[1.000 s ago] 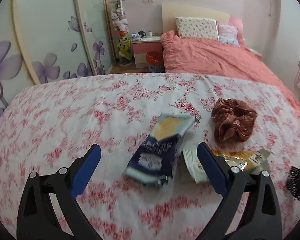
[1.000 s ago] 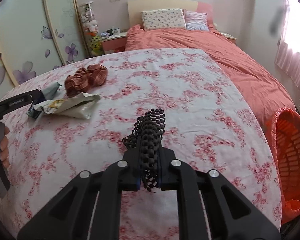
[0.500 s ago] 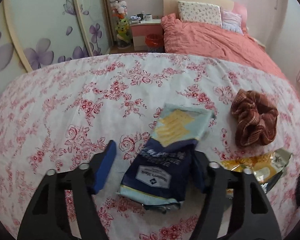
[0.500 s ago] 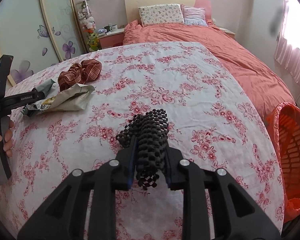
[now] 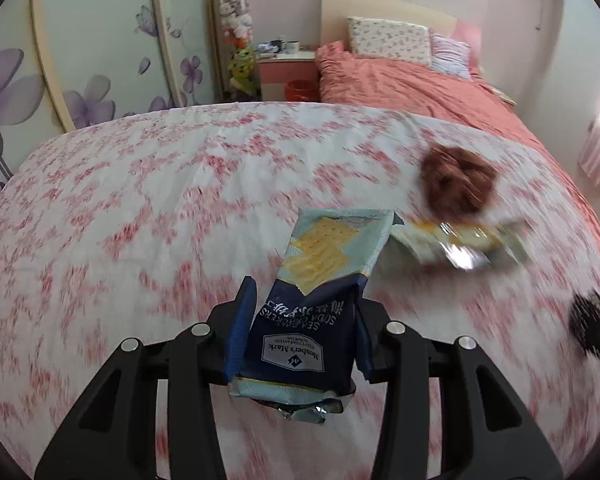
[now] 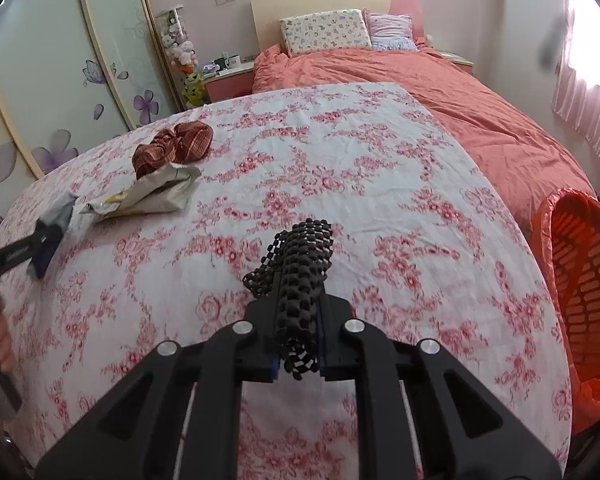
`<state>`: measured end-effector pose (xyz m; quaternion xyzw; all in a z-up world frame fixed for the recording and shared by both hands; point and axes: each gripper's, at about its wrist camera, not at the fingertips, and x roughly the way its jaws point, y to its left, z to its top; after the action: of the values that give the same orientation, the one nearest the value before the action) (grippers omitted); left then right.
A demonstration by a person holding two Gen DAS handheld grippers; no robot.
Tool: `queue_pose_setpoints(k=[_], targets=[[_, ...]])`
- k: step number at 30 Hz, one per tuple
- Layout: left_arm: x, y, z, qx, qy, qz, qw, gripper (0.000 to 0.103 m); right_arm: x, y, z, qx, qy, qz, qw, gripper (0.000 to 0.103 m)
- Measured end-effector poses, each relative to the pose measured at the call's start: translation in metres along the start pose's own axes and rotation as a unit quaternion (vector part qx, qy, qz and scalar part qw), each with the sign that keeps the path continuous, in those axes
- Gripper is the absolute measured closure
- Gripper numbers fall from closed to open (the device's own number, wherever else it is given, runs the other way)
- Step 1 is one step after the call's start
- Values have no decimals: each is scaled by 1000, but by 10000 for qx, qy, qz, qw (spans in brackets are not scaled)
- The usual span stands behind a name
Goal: Collect trash
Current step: 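Grasp the black mesh pad with the right tool while the left tool grasps the navy snack bag, then carry the mesh pad and navy snack bag toward the red basket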
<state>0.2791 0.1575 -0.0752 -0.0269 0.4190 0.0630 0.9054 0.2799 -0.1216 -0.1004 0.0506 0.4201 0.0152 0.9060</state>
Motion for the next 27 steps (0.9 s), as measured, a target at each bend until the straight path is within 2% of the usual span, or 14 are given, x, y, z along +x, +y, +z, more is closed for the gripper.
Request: queue_pose_setpoints(k=[5, 10, 12, 14, 23, 27], targets=[[-17, -20, -24, 184, 55, -244, 9995, 59, 1, 1, -5, 25, 16, -25, 10000, 80], [-19, -37, -29, 335, 102, -379, 9987, 58, 1, 2, -6, 0, 25, -31, 10000, 75], [-17, -41, -30, 351, 143, -420, 9984, 51, 1, 2, -7, -3, 33, -40, 10000, 71], [-15, -44, -33, 358, 196, -466, 9981, 48, 2, 0, -7, 26, 57, -11, 10000, 68], [-11, -50, -42, 443, 309, -436, 9976, 48, -1, 1, -11, -3, 91, 144, 9999, 60], [-12, -50, -46, 485, 293, -406, 9976, 48, -2, 5, -12, -69, 98, 135, 9998, 61]])
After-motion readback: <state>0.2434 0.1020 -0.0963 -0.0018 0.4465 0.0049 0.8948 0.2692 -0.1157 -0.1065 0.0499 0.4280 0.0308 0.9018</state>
